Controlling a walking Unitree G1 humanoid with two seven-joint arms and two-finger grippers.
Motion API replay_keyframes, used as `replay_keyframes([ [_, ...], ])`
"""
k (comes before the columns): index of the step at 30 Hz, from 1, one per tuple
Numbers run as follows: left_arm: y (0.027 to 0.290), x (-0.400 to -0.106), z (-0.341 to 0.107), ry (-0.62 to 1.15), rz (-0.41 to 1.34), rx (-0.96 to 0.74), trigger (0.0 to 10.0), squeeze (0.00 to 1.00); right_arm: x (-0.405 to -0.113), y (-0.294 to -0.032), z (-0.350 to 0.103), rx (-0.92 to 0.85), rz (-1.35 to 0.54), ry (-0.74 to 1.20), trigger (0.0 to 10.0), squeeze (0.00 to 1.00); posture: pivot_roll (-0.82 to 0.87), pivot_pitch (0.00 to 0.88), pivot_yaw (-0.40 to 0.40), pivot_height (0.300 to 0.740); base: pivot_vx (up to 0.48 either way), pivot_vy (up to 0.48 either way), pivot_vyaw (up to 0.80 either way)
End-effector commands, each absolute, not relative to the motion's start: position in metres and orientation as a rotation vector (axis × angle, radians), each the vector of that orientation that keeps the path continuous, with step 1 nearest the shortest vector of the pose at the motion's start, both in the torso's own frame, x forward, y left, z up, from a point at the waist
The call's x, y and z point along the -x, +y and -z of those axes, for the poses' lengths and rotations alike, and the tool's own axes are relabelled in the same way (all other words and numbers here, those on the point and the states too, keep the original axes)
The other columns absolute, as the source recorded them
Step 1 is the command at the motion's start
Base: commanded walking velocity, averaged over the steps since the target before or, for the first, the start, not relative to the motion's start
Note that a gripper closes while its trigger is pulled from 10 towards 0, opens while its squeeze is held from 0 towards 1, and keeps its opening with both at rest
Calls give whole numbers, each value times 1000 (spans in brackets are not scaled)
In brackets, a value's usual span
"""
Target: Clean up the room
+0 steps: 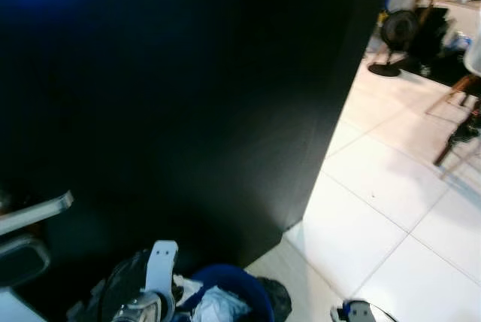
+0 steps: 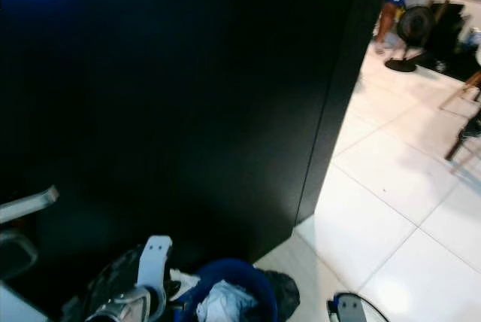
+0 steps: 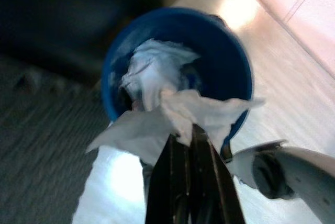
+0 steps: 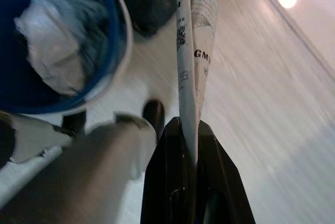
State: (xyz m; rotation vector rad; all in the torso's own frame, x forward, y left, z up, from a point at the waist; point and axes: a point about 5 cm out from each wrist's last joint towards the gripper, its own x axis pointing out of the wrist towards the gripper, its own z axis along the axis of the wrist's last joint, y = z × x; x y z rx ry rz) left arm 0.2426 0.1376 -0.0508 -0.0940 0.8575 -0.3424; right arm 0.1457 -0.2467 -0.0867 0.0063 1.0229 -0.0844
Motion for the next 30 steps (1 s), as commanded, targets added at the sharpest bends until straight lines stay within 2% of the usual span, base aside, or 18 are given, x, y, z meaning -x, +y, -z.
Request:
replay_keyframes([
  [1, 130, -228, 60, 922, 420, 85, 10000, 0, -140, -248, 89, -12, 99, 1045, 10000, 0, 105, 0, -6, 731, 0, 0, 0],
  [3, 125, -228, 59, 907, 476, 67, 10000, 0, -140, -249, 88, -13, 102, 1044, 10000, 0, 105, 0, -6, 731, 0, 0, 0],
  [8, 124, -237, 53, 859, 460, 79, 10000, 0, -142, -249, 88, 17, 82, 1045, 10000, 0, 102, 0, -7, 731, 0, 0, 0],
  [9, 123, -238, 52, 854, 465, 104, 10000, 373, -145, -249, 87, 42, 69, 1038, 10000, 0, 102, 0, -7, 731, 0, 0, 0],
  [10, 123, -238, 52, 854, 465, 104, 10000, 886, -145, -249, 87, 42, 69, 1038, 10000, 0, 102, 0, -7, 731, 0, 0, 0],
  [13, 122, -238, 51, 850, 482, 103, 10000, 886, -148, -249, 85, 45, 70, 1022, 10000, 0, 86, 0, -9, 731, 0, 0, 0],
  [14, 121, -238, 51, 847, 491, 108, 10000, 1000, -156, -250, 81, 53, 76, 995, 10000, 0, 86, 0, -9, 731, 0, 0, 0],
  [18, 120, -239, 50, 844, 500, 108, 10000, 1000, -175, -252, 72, 57, 78, 931, 10000, 0, 86, 0, -9, 731, 0, 0, 0],
  [20, 123, -237, 51, 854, 489, 86, 10000, 1000, -209, -244, 56, 108, -10, 841, 10000, 0, 78, 0, -8, 731, 0, 0, 0],
  [21, 123, -237, 51, 854, 489, 86, 10000, 1000, -209, -244, 56, 108, -10, 841, 10000, 0, 78, 0, -8, 731, 0, 0, 0],
  [23, 129, -234, 55, 865, 468, 47, 10000, 1000, -245, -219, 37, 206, -178, 747, 10000, 0, 83, 0, -11, 731, 0, 0, 0],
  [24, 129, -234, 55, 865, 468, 47, 10000, 1000, -245, -219, 37, 206, -178, 747, 10000, 0, 83, 0, -11, 731, 0, 0, 0],
  [26, 134, -229, 58, 878, 448, 20, 10000, 1000, -268, -195, 23, 280, -299, 678, 10000, 0, 94, 0, -17, 731, 0, 0, 0],
  [27, 134, -229, 58, 878, 448, 20, 10000, 1000, -268, -195, 23, 280, -299, 678, 10000, 0, 94, 0, -17, 731, 0, 0, 0],
  [29, 141, -221, 64, 903, 423, -5, 10000, 1000, -293, -166, 3, 337, -419, 582, 10000, 0, 109, 0, -25, 731, 0, 0, 0],
  [30, 141, -221, 64, 903, 423, -5, 10000, 1000, -293, -166, 3, 337, -419, 582, 10000, 0, 109, 0, -25, 731, 0, 0, 0],
])
